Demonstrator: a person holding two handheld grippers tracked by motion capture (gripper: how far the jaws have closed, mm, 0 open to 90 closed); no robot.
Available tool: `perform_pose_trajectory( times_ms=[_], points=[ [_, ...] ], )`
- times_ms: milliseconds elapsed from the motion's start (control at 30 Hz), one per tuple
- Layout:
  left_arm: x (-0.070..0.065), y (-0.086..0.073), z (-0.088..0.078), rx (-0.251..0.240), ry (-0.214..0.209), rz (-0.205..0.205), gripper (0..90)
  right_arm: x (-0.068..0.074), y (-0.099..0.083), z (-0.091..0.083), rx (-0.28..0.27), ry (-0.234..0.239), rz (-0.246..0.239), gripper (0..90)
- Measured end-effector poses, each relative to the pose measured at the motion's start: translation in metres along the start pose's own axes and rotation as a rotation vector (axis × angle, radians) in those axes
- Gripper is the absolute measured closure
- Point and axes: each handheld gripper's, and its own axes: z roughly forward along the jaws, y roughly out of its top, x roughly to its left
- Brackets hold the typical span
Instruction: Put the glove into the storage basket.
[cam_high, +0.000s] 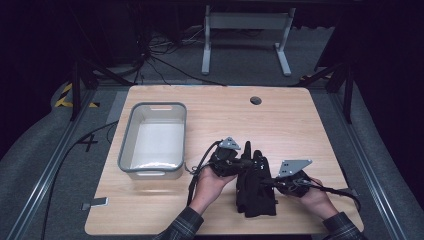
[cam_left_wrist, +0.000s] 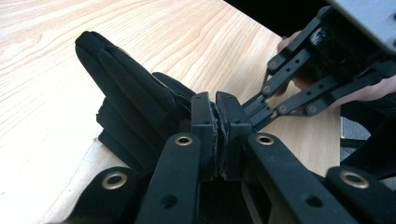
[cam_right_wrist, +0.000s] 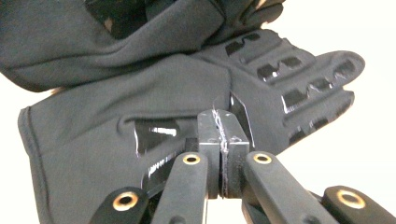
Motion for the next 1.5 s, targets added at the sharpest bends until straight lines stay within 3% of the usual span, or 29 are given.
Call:
perform_pose_trajectory(
  times_ms=[133, 767, 1033, 1133, 1333, 1500],
  points=[
    [-0.003, 0.004, 0.003, 0.001, 0.005, 0.017, 86.6, -0.003, -0.015, -0.004, 0.039, -0.003, 0.016, 90.0],
    [-0.01, 0.012, 0.029, 0.007, -0.021, 0.037, 84.8, -0.001, -0.01, 0.004, 0.014, 0.034, 0.02, 90.0],
    [-0.01, 0.013, 0.028, -0.016, -0.009, 0.047, 80.7, -0.001, -0.011, 0.003, 0.013, 0.028, 0.018, 90.0],
    [-0.009, 0.009, 0.021, -0.015, 0.008, 0.043, 81.1, -0.001, -0.011, 0.003, 0.014, 0.026, 0.019, 90.0],
    [-0.003, -0.01, 0.009, 0.034, 0.07, 0.045, 81.6, -0.002, -0.011, 0.002, 0.016, 0.024, 0.019, 90.0],
    [0.004, -0.031, 0.002, 0.071, 0.098, 0.008, 81.3, -0.002, -0.012, 0.002, 0.017, 0.023, 0.02, 90.0]
  ],
)
